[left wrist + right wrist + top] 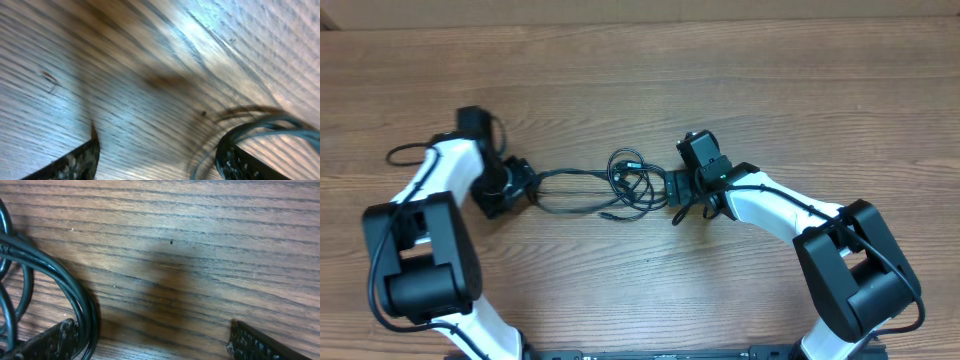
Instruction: Untangle cables
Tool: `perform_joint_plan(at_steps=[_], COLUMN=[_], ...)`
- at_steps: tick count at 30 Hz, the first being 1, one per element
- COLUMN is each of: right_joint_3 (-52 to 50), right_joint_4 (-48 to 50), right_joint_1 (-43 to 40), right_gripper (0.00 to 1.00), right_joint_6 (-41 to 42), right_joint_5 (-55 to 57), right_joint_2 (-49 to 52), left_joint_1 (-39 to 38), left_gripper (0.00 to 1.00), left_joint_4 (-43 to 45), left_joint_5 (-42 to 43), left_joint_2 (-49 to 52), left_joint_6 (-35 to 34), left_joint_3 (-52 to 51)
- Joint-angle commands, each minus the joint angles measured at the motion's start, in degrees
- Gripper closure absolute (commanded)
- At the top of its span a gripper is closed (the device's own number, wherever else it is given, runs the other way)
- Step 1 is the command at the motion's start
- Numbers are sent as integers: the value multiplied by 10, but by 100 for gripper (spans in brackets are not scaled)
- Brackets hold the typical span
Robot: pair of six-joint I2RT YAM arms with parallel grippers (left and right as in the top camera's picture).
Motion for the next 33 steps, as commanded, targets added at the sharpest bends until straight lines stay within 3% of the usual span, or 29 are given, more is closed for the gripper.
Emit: perform_joint_plan(at_steps=[1, 4, 11, 16, 21, 27, 33], right_joint_3=[-27, -27, -27, -27, -27, -27, -27], right_joint_4=[-22, -21, -21, -21, -21, -22, -23], right_joint_1=[-10, -10, -10, -10, -10, -10, -10], right_gripper=[6, 6, 6, 6, 6, 6, 7], right_joint_6=[2, 2, 2, 2, 2, 2, 2], right_joint_5=[22, 22, 22, 22, 23, 23, 23], right_joint_2=[15, 15, 15, 15, 15, 15, 15], left_joint_1=[71, 87, 64, 22, -38, -103, -121], left_gripper=[22, 24, 23, 22, 15, 16, 16], left_joint_4=[5, 5, 0, 6, 49, 70, 57], left_joint_5=[45, 85, 85, 85, 87, 80, 13], left_joint_2=[33, 30, -38, -125, -175, -141, -63], left_joint_6=[45, 68, 77, 117, 170, 272, 278], left_joint_3=[-28, -25, -9, 7, 12, 12, 12])
